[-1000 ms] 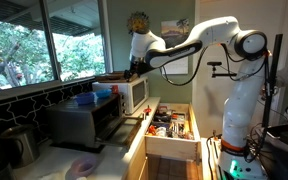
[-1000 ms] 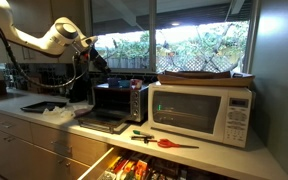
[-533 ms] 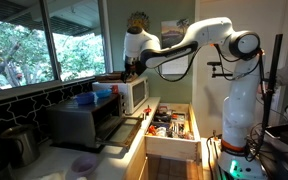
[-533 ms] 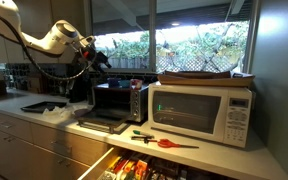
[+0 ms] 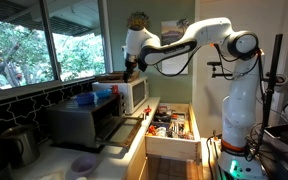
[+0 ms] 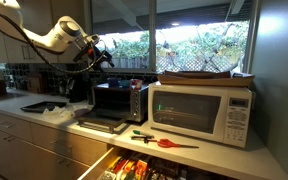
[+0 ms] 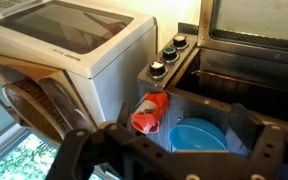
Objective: Put the light blue bowl on the counter
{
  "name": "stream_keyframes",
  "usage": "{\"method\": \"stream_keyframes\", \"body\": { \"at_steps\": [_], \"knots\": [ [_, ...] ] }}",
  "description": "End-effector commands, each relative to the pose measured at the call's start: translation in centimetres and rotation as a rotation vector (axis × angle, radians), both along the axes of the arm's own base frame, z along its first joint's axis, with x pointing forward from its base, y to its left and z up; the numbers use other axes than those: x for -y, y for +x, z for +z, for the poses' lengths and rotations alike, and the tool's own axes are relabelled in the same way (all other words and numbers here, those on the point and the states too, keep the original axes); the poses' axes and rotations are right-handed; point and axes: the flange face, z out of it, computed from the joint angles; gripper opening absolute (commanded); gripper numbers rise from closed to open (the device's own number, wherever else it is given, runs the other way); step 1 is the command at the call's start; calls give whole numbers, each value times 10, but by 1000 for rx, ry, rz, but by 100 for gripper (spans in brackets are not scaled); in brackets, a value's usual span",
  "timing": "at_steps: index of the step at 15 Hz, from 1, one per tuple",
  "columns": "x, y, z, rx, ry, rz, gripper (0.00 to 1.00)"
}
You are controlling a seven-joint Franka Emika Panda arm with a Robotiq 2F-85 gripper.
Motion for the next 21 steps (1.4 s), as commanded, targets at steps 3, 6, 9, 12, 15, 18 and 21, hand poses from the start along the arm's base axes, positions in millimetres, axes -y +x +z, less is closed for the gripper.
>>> {"method": "stream_keyframes", "body": {
  "at_steps": [3,6,9,12,15,18,21],
  "knots": [
    [-21,30,-22,-44,-62,152,100],
    [-24,66,-47,-59,-77,294,100],
    [-14,98,-66,-92,-90,411,100],
    [-12,123,-72,-97,-64,500,100],
    [-11,118,-74,-99,-73,475,100],
    [-14,127,-78,-99,-41,487,100],
    [-17,134,-87,-102,-35,470,100]
  ]
}}
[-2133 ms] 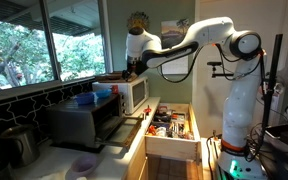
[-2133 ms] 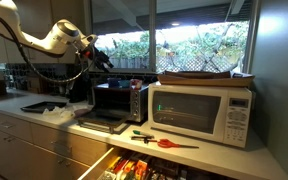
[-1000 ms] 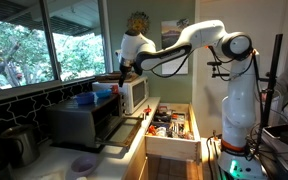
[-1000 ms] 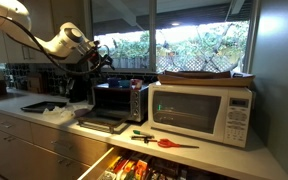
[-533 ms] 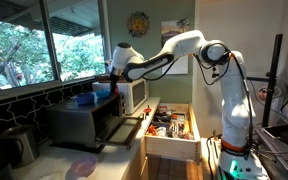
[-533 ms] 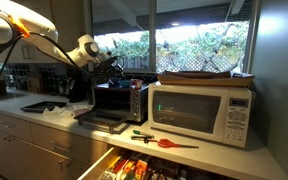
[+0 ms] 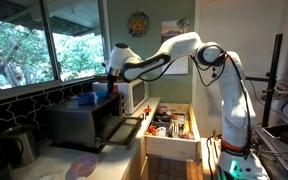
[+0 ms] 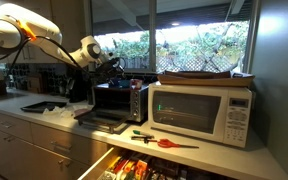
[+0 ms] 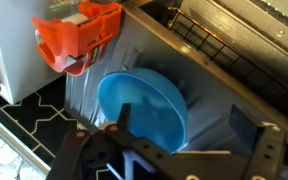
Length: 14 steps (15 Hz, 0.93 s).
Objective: Put the light blue bowl on the counter
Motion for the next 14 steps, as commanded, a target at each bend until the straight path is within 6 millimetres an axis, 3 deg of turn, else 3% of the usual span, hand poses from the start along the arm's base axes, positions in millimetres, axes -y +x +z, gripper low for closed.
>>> {"method": "stream_keyframes", "body": {
  "at_steps": [1,2,3,11,14],
  "knots": [
    [-4,13,-12,-11,17,-8,83],
    [-4,15,-15,-9,16,-9,80],
    [-4,18,-16,-9,15,-10,66],
    [-9,26,-7,12,24,7,5],
    [-13,26,-7,3,34,9,0]
  ]
}}
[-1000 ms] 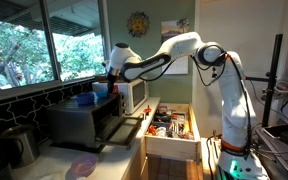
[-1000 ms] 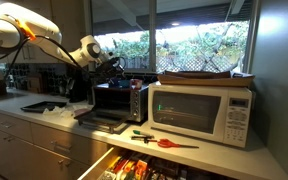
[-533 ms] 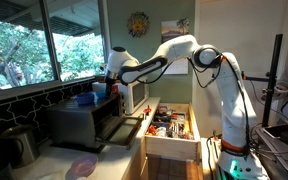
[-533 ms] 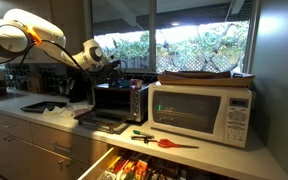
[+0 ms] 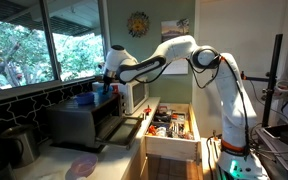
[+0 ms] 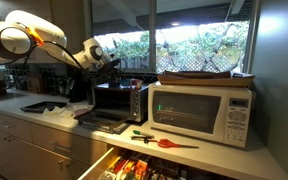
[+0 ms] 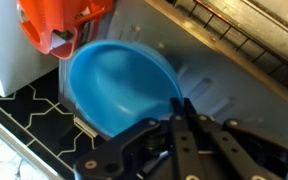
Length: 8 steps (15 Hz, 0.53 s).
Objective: Put the light blue bowl on the counter
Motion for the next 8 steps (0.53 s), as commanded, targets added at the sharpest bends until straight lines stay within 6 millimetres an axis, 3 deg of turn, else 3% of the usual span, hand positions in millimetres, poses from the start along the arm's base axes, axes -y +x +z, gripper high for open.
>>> {"method": "stream_keyframes", "body": {
  "at_steps": [1,4,8],
  "knots": [
    [-4,3,-1,-14,23,7,0],
    [-6,-2,5,-14,16,9,1],
    [-20,-30,40,-15,12,90,1]
  ]
}}
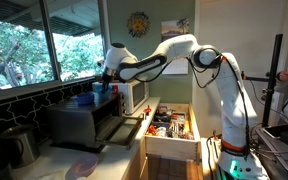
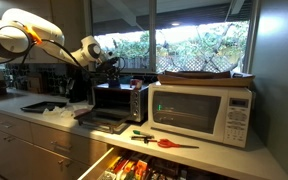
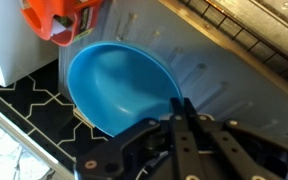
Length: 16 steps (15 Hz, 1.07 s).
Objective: Put the light blue bowl on the counter
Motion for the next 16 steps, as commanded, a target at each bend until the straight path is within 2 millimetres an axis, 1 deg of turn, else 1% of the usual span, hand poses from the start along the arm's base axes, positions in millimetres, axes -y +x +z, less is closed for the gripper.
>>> {"method": "stream_keyframes", "body": {
  "at_steps": [1,2,3,4,5,8,9,10,11,12,14,15,16],
  "knots": [
    [-20,-38,36,-40,28,152,1],
    [-28,-46,44,-48,43,202,1],
    [-40,-60,53,-59,52,258,1],
    [-49,-69,62,-72,59,314,1],
    [-62,-82,69,-86,71,368,1],
    [-99,-112,81,-154,97,521,1],
    [-106,-120,83,-172,103,575,1],
    [-99,-100,86,-128,98,490,1],
    [-106,-106,90,-130,100,508,4],
    [-107,-107,92,-126,101,507,4],
    [-102,-103,89,-129,102,496,4],
    [-100,-102,88,-132,102,493,1],
    [-107,-100,82,-150,95,518,1]
  ]
}}
